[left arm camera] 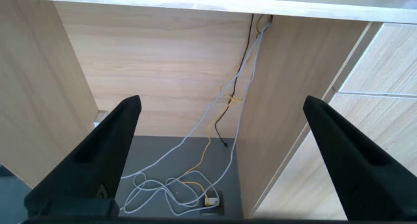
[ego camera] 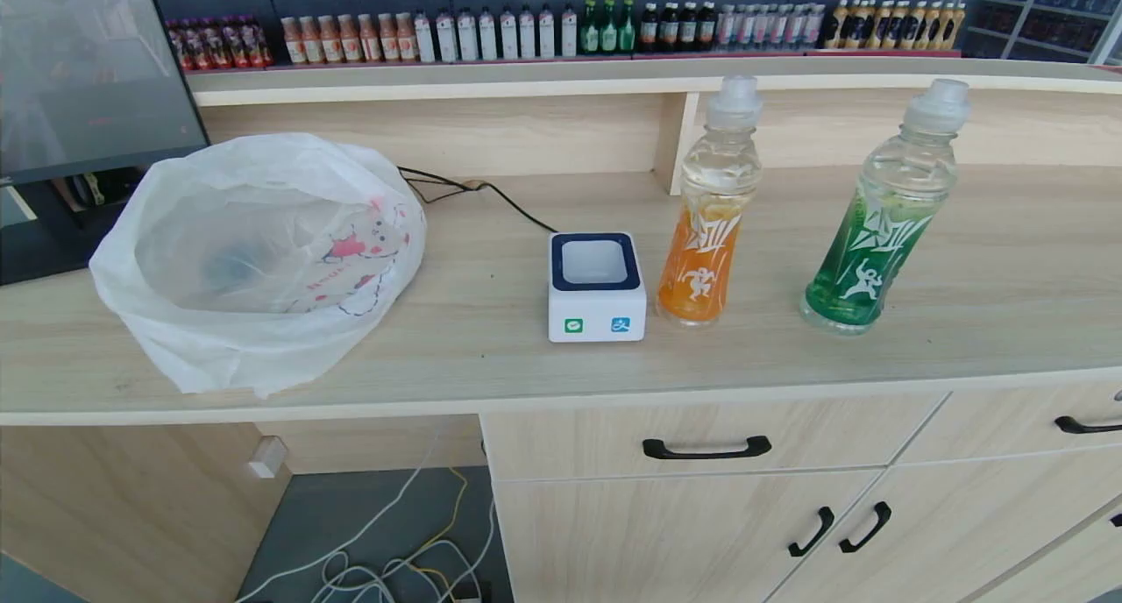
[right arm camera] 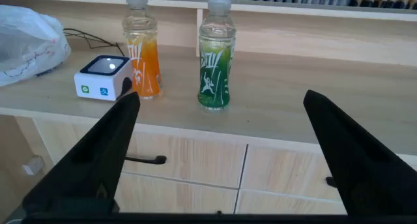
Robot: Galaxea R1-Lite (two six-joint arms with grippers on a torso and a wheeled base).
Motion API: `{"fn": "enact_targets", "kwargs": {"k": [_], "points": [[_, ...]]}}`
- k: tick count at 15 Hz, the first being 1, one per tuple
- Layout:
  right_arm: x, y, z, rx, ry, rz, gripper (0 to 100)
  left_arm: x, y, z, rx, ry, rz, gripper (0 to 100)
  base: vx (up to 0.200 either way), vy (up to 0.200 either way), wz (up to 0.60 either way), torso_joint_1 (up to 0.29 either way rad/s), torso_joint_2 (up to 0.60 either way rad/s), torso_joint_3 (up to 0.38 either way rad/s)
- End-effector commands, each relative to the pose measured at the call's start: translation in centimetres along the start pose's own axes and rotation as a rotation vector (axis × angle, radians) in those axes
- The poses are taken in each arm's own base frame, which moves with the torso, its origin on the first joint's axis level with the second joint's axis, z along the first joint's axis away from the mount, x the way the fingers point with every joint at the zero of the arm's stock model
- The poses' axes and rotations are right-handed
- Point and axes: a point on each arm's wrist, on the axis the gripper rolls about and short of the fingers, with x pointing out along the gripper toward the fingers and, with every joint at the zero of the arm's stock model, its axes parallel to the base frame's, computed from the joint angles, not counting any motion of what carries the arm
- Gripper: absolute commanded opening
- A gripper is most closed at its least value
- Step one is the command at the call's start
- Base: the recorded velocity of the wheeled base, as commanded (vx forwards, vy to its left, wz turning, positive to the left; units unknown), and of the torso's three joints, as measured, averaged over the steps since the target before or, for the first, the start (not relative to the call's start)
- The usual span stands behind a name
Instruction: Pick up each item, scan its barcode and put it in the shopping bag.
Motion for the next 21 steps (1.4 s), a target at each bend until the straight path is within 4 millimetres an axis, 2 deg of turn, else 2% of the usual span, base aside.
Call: {"fn": "enact_targets", "kwargs": {"k": [1, 5, 8, 12, 16, 19, 21], "points": [[3.4, -0.5, -0.2, 0.016, 0.046, 0.025, 100, 0.0, 0.0, 0.0, 0.000, 0.000, 0.000, 100, 0.000, 0.000, 0.00, 0.000, 0.00, 0.000], [8.7, -0.3, -1.3, 0.035, -0.030, 0.132, 100, 0.0, 0.0, 0.0, 0.000, 0.000, 0.000, 100, 0.000, 0.000, 0.00, 0.000, 0.00, 0.000], [10.8, 0.4, -2.3, 0.057, -0.036, 0.195, 100, 0.0, 0.0, 0.0, 0.000, 0.000, 0.000, 100, 0.000, 0.000, 0.00, 0.000, 0.00, 0.000], [14.2, 3.8, -2.9, 0.043, -0.077, 0.410, 100, 0.0, 0.0, 0.0, 0.000, 0.000, 0.000, 100, 0.000, 0.000, 0.00, 0.000, 0.00, 0.000], [14.8, 5.3, -3.9, 0.063, -0.016, 0.426, 100, 0.0, 0.0, 0.0, 0.000, 0.000, 0.001, 100, 0.000, 0.000, 0.00, 0.000, 0.00, 0.000], [13.6, 5.5, -5.7, 0.060, 0.056, 0.414, 100, 0.0, 0.0, 0.0, 0.000, 0.000, 0.000, 100, 0.000, 0.000, 0.00, 0.000, 0.00, 0.000], [13.5, 5.6, -6.0, 0.059, 0.065, 0.423, 100, 0.0, 0.0, 0.0, 0.000, 0.000, 0.000, 100, 0.000, 0.000, 0.00, 0.000, 0.00, 0.000]]}}
